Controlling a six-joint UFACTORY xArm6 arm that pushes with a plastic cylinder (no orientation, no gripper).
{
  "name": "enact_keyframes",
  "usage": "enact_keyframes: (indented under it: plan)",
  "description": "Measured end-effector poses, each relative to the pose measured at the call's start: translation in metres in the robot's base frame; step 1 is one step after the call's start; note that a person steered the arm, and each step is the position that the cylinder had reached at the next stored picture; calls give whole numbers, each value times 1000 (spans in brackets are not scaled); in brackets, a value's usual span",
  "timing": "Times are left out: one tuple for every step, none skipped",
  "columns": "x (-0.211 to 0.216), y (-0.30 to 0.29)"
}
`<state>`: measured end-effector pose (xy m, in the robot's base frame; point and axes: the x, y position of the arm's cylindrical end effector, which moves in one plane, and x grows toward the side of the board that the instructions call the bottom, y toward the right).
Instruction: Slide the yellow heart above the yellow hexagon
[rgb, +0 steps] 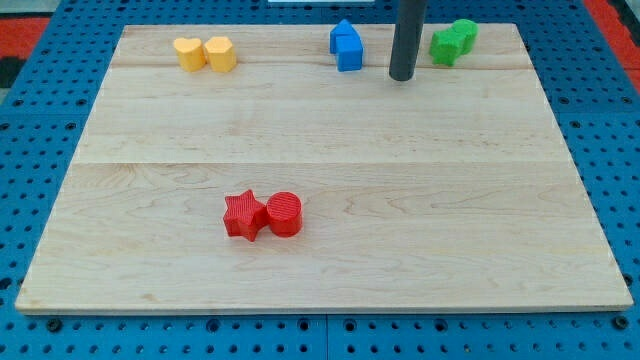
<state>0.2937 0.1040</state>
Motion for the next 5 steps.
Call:
enact_keyframes:
  plan:
    - [28, -18]
    - [73, -64]
    - [87, -137]
    - [87, -223]
    - [77, -296]
